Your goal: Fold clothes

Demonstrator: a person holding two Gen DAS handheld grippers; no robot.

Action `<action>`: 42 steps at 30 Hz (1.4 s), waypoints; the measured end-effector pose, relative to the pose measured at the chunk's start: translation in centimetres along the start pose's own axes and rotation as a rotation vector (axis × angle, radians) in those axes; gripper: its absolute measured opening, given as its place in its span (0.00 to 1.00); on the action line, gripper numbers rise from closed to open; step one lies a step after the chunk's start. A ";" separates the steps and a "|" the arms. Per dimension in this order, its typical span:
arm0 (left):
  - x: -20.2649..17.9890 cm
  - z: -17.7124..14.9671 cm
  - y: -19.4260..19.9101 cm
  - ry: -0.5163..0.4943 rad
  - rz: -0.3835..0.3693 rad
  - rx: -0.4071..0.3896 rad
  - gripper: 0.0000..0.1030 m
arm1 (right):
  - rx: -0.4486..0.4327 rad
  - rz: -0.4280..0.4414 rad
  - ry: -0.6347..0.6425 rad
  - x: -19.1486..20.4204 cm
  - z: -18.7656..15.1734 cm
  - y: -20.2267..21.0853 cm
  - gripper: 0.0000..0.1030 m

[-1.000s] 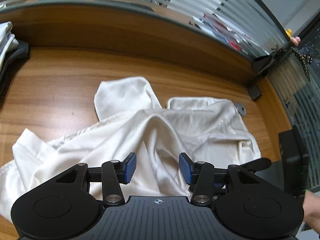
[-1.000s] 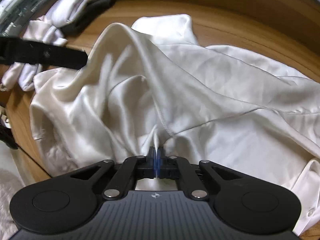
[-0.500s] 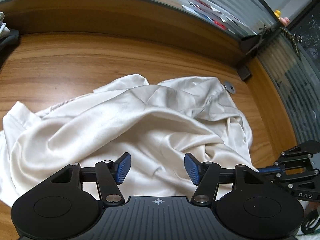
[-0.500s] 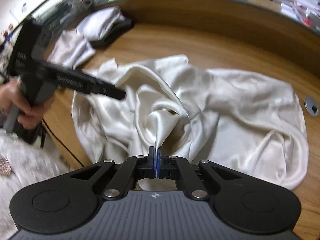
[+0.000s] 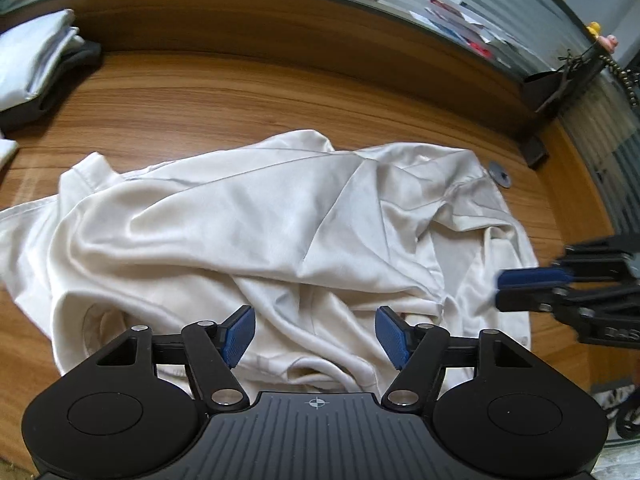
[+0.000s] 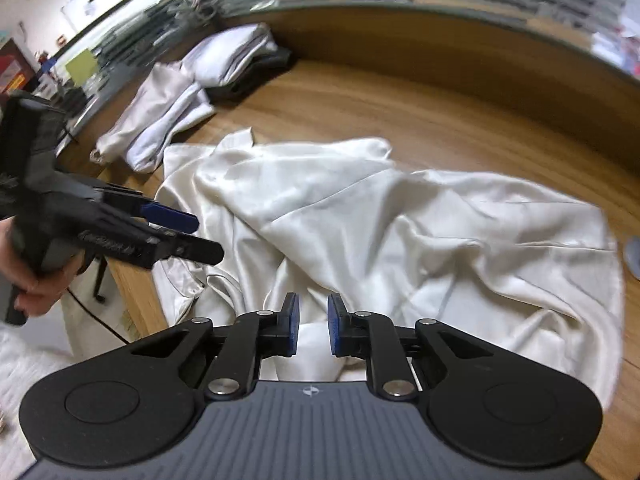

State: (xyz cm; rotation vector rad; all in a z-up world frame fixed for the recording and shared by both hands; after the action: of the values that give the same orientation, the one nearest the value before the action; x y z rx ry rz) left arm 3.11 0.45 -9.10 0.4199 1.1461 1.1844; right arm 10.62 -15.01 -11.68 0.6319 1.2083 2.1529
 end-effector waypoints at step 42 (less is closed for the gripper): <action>-4.5 0.2 -12.5 -0.668 -0.013 0.249 0.03 | -0.033 -0.191 -0.119 -2.7 -3.5 -4.6 0.16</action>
State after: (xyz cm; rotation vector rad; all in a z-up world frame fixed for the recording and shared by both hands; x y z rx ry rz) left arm 9.79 -8.21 -16.57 0.9174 0.7038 0.7909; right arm 11.49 -17.06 -17.75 0.5968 1.1205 1.9449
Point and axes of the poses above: each gripper's, at about its wrist camera, not at the fingertips, and y roughly against the way its jaws point, x to its left, z to its top, the point moved 10 cm from there along -y, roughly the way its jaws point, and after that the axes turned 15 degrees about -z, right-handed, at the moved point
